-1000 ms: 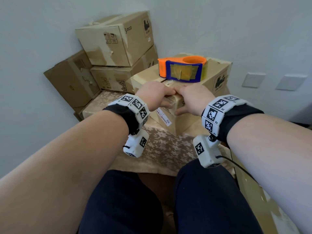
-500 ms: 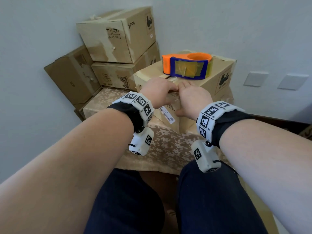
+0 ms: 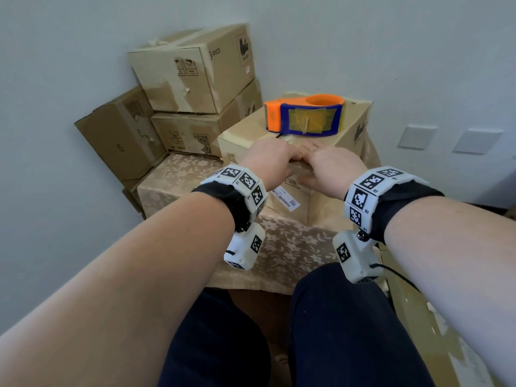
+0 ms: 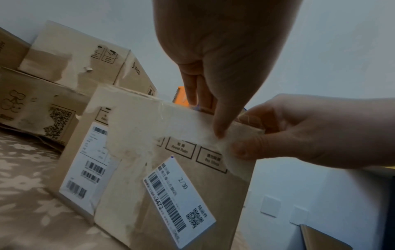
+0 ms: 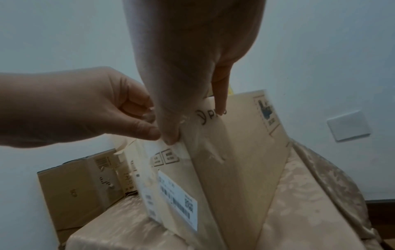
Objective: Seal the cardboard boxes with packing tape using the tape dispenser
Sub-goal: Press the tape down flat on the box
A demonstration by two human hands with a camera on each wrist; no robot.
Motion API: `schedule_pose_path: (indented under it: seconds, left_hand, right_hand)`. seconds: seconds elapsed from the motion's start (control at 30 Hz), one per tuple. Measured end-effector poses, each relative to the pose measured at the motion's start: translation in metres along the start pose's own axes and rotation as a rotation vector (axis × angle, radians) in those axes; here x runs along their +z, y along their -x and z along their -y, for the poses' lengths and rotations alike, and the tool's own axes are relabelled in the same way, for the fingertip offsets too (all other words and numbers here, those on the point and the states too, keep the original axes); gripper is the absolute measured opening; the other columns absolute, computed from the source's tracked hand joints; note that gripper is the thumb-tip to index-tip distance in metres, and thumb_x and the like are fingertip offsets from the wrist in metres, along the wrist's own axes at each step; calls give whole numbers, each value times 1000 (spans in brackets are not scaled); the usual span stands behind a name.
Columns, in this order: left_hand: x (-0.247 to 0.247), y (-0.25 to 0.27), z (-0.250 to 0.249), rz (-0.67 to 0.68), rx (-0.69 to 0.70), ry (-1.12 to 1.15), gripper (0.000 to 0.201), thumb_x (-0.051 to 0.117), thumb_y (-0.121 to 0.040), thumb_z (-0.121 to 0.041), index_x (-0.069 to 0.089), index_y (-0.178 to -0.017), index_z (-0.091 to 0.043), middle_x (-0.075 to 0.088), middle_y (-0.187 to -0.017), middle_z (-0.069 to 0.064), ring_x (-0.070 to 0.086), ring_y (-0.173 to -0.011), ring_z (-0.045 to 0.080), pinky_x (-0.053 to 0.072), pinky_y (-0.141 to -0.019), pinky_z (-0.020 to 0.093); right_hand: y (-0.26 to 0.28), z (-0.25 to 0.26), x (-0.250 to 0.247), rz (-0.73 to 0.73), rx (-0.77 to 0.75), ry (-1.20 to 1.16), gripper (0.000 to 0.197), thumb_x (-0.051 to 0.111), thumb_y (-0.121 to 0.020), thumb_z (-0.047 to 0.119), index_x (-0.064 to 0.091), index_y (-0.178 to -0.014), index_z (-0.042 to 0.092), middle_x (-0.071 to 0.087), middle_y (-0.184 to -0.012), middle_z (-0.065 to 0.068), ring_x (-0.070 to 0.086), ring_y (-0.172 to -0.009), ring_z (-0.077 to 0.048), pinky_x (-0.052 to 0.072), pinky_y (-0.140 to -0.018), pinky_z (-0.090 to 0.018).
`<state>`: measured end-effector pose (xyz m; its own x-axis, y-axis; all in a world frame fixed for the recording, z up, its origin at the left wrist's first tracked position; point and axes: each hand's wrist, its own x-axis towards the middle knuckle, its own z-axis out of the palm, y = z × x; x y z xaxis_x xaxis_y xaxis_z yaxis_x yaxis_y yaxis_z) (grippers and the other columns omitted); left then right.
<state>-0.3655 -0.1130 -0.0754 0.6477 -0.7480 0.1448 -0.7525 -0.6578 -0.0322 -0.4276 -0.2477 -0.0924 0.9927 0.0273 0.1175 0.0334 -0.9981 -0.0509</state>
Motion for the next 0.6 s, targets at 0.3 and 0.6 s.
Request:
schedule_pose_path:
  seconds: [0.3, 0.6]
  left_hand:
    - [2, -8, -32, -86, 73, -63, 31, 41, -100, -37, 63, -118, -24, 67, -105, 4, 58, -97, 24, 35, -68, 29]
    - [0, -8, -30, -77, 87, -3, 29, 45, -98, -38, 69, -107, -23, 68, -95, 3, 56, -86, 22, 38, -68, 30]
  right_hand:
    - [20, -28, -14, 33, -46, 84, 30, 45, -100, 34, 49, -123, 15, 54, -120, -3, 52, -106, -21, 28, -69, -26]
    - [14, -38, -9, 2, -95, 241, 39, 28, -102, 44, 49, -127, 21, 58, -120, 2, 58, -104, -20, 48, -71, -36]
